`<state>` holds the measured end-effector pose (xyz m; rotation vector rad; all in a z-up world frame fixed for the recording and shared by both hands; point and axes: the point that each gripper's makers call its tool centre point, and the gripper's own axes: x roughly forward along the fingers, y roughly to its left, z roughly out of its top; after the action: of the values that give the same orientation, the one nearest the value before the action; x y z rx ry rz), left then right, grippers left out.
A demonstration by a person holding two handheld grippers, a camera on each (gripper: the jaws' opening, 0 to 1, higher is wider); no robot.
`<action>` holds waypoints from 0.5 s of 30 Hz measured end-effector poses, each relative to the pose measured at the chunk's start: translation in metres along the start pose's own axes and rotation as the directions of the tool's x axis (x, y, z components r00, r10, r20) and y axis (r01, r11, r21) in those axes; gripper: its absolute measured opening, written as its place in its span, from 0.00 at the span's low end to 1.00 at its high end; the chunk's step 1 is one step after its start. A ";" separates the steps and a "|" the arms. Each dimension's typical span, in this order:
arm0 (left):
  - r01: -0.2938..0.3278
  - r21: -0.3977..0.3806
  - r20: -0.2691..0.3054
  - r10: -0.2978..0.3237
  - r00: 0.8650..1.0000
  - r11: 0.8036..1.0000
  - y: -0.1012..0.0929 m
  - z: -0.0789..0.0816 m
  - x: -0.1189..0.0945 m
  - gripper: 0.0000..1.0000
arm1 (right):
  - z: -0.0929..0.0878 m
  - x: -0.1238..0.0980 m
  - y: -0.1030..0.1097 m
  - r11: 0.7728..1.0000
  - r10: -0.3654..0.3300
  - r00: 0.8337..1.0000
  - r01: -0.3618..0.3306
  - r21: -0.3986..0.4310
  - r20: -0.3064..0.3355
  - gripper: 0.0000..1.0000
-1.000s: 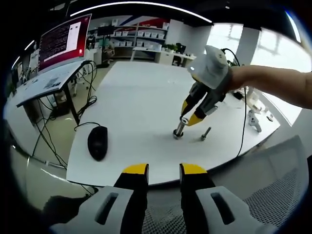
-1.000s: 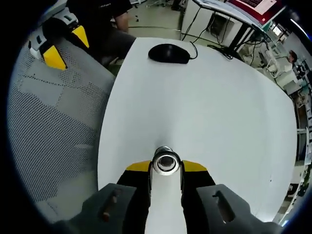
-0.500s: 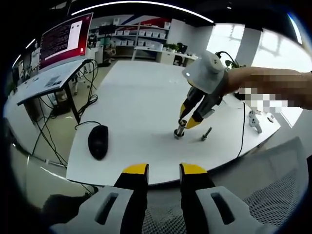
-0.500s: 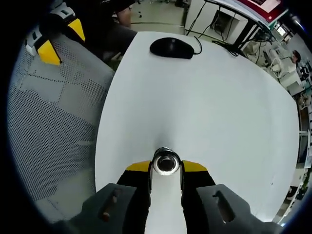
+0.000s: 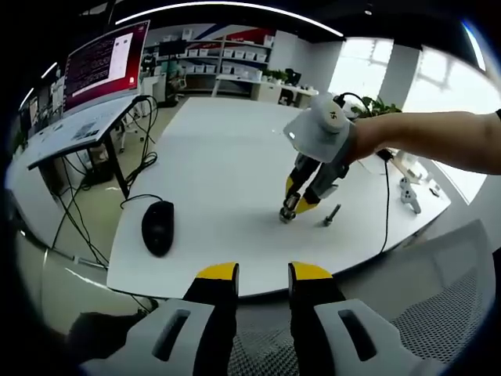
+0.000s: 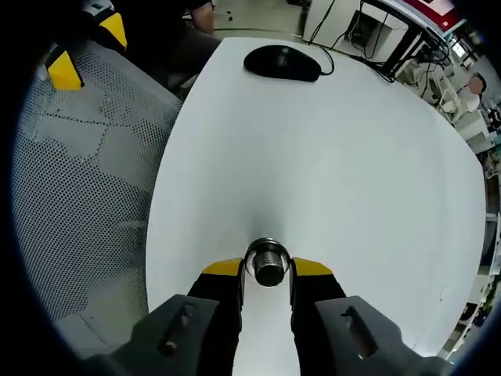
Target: Place the washer onto the threaded stud by aligning its center hole with the stud, sliding it down to the base, and recovering from edge contact or off-axis alignment until the washer reaches the visible bottom stop.
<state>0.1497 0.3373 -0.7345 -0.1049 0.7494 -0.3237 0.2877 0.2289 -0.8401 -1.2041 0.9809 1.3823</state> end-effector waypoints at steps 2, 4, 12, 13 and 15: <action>-0.001 -0.007 0.007 0.001 1.000 1.000 0.001 0.001 0.000 0.23 | -0.001 0.004 0.001 1.000 0.008 1.000 -0.008 0.003 -0.007 0.23; -0.001 -0.007 0.007 0.001 1.000 1.000 0.001 0.001 0.000 0.23 | -0.001 0.009 0.001 1.000 0.017 1.000 -0.017 -0.005 -0.015 0.23; 0.000 -0.014 0.008 0.000 1.000 1.000 0.001 0.001 0.000 0.23 | -0.005 0.020 0.004 1.000 0.018 0.999 -0.018 0.003 -0.035 0.23; 0.000 -0.013 0.005 0.000 1.000 1.000 0.002 0.000 0.000 0.23 | -0.005 0.023 0.004 1.000 0.017 0.999 -0.017 0.000 -0.037 0.23; 0.002 -0.010 0.003 -0.002 1.000 1.000 0.002 0.000 0.000 0.23 | 0.000 0.022 0.000 1.000 0.017 0.999 -0.017 -0.008 -0.038 0.23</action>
<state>0.1506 0.3386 -0.7349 -0.1153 0.7478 -0.3215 0.2882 0.2326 -0.8619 -1.2347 1.0150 1.3828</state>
